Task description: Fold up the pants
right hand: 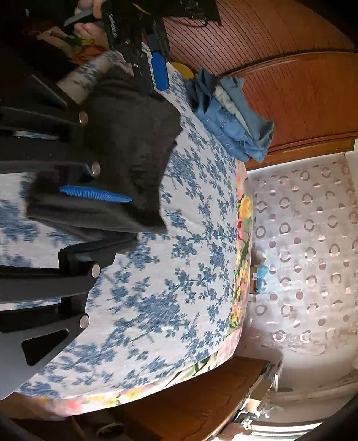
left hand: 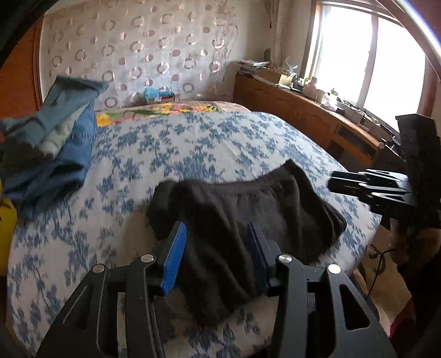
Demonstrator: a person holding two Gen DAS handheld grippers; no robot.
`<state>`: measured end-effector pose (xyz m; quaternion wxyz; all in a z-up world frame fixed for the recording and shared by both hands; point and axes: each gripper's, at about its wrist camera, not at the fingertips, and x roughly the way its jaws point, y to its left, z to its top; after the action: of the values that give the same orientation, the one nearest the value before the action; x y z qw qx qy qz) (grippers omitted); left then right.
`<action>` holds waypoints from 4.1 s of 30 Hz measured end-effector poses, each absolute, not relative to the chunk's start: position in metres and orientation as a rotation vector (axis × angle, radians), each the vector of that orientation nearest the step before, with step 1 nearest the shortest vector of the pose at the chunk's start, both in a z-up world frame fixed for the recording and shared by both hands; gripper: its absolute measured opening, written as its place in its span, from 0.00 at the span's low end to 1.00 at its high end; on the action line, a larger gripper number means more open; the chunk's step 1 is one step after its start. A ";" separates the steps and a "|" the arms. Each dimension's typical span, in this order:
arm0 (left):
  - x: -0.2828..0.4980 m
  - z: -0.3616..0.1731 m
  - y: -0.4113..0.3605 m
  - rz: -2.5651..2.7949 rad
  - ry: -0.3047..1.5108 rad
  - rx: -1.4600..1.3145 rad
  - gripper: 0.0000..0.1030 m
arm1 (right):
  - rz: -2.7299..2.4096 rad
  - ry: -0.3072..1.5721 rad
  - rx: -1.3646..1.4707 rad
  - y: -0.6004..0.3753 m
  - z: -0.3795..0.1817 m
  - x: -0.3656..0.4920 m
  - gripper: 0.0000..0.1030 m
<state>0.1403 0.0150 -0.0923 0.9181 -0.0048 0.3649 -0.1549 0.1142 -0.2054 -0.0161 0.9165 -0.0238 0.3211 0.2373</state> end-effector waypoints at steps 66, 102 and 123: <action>0.144 -0.131 0.022 -0.194 0.791 0.009 0.77 | 0.462 0.733 0.042 -0.220 -0.033 0.119 0.51; 0.210 -0.123 0.046 -0.237 0.876 -0.201 0.62 | 0.451 0.802 -0.105 -0.166 -0.048 0.184 0.62; 0.223 -0.124 0.057 -0.332 0.943 -0.278 0.31 | 0.475 0.831 -0.083 -0.169 -0.044 0.185 0.49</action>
<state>0.2234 0.0572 -0.1243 0.8684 -0.1330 0.4507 -0.1584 0.1854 -0.1686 -0.0436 0.8868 -0.0400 0.3997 0.2286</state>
